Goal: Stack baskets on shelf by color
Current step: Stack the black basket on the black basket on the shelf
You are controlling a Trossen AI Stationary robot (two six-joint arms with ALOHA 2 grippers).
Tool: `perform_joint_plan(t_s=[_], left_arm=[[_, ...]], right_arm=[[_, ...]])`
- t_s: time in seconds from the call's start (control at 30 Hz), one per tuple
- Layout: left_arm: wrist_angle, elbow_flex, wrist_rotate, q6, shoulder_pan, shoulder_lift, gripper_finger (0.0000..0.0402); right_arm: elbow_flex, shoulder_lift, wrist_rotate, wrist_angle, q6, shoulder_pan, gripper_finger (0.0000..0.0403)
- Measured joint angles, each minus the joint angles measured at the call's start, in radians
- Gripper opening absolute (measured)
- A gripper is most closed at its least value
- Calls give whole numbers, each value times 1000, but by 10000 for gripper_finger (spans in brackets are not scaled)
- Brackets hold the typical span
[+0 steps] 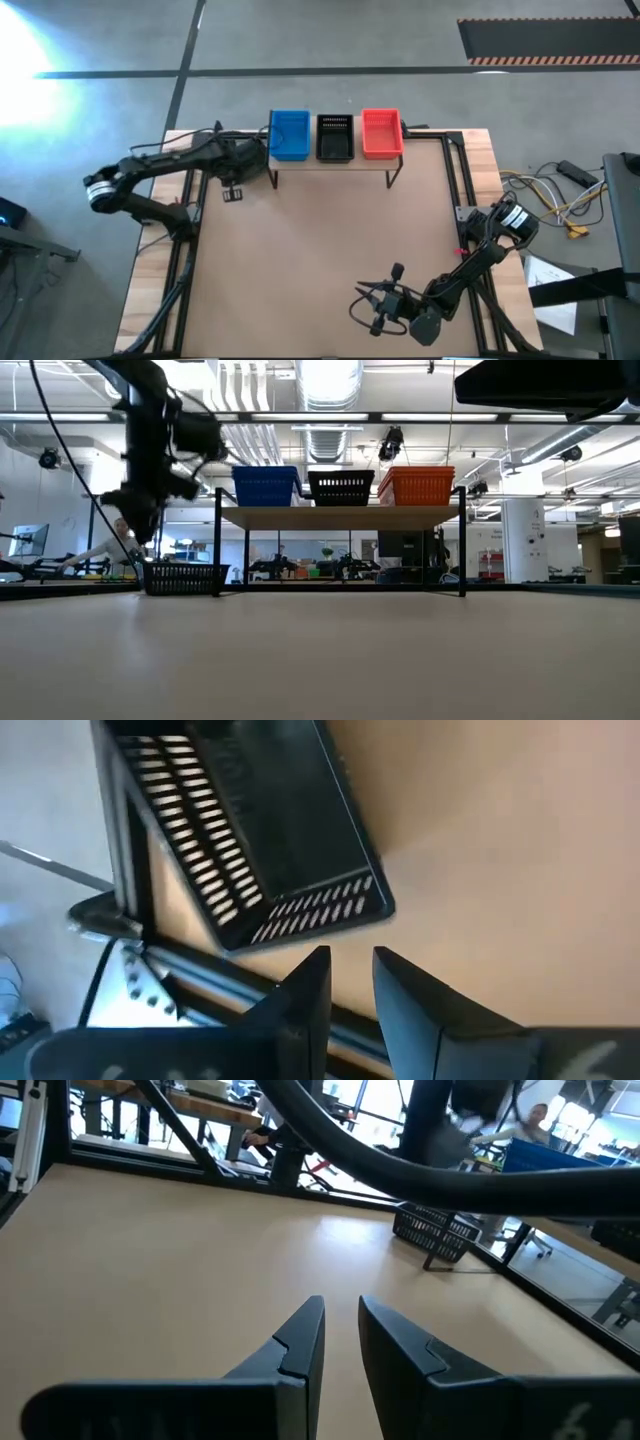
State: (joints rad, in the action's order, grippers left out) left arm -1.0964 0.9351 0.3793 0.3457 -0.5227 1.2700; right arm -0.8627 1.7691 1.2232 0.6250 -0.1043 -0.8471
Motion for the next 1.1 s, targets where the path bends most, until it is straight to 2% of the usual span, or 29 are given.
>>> perform_joint_plan(t_s=[0.2,0.37,0.57,0.83,0.97,1.1], left_arm=[[188,-99,0,108,-55,75,61],[223,-125,-5,186,-62,97,61],[223,-136,-7,186,-62,86,61],[188,-114,-14,163,-62,12,61],[140,-113,-75,155,-62,-40,61],[106,-122,-97,74,-61,-79,61]], right_arm=[[0,0,0,-1,0,0,59],[0,0,0,-1,0,0,59],[0,0,0,-1,0,1,59],[0,0,0,-1,0,3,59],[0,0,0,-1,0,3,59],[0,0,0,-1,8,4,59]])
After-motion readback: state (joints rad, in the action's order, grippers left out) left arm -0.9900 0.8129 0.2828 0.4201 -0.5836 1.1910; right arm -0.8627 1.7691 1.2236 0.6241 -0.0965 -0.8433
